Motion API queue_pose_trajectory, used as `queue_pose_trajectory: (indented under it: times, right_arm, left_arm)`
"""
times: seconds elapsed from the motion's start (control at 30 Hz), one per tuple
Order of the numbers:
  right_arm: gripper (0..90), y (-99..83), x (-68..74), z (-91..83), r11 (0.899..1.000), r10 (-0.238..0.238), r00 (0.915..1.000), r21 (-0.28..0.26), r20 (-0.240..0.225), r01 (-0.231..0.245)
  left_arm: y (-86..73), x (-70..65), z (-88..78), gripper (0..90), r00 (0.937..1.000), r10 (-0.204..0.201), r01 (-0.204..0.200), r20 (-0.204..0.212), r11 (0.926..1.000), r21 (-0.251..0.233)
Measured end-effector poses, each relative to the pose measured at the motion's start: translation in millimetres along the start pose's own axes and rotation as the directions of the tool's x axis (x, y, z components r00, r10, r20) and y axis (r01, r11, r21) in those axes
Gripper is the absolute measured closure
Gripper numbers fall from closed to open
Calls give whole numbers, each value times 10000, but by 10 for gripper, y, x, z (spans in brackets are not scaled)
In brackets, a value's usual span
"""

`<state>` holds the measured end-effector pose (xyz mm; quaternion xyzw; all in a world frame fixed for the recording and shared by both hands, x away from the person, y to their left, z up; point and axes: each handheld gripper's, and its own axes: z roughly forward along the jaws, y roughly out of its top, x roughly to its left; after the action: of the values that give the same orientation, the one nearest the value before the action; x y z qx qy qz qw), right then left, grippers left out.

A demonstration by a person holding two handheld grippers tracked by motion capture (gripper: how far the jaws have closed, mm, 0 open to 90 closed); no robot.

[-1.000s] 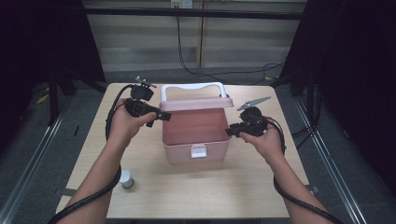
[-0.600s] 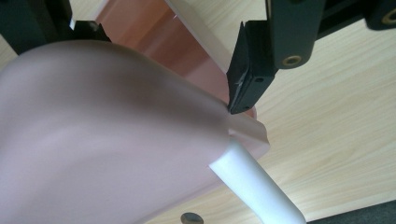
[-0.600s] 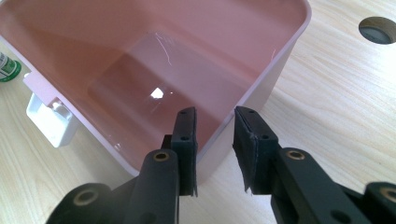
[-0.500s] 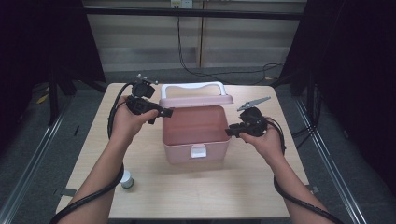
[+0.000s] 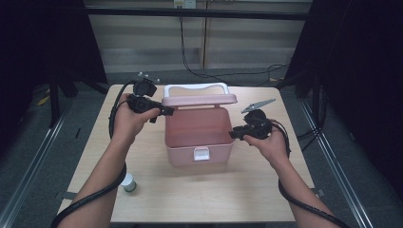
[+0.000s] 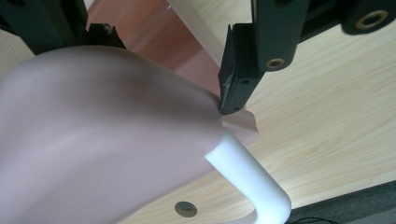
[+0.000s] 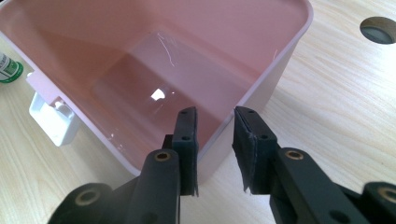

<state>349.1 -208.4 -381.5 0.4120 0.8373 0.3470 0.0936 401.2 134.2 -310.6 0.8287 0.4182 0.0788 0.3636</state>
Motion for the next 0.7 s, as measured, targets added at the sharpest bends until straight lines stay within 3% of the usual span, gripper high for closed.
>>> queue_pose_trajectory:
  times: [0.3, 0.7]
  right_arm:
    - [712, -1, 26, -9, 10000, -48, 10000, -27, -56, 48]
    - [709, -5, 28, -7, 9998, -195, 9998, -70, -17, 195]
  left_arm:
    - [34, 41, 1, 521, 9999, -137, 136, -87, 9998, -164]
    - [106, 4, -12, 536, 9981, 4, -21, -611, 9996, -273]
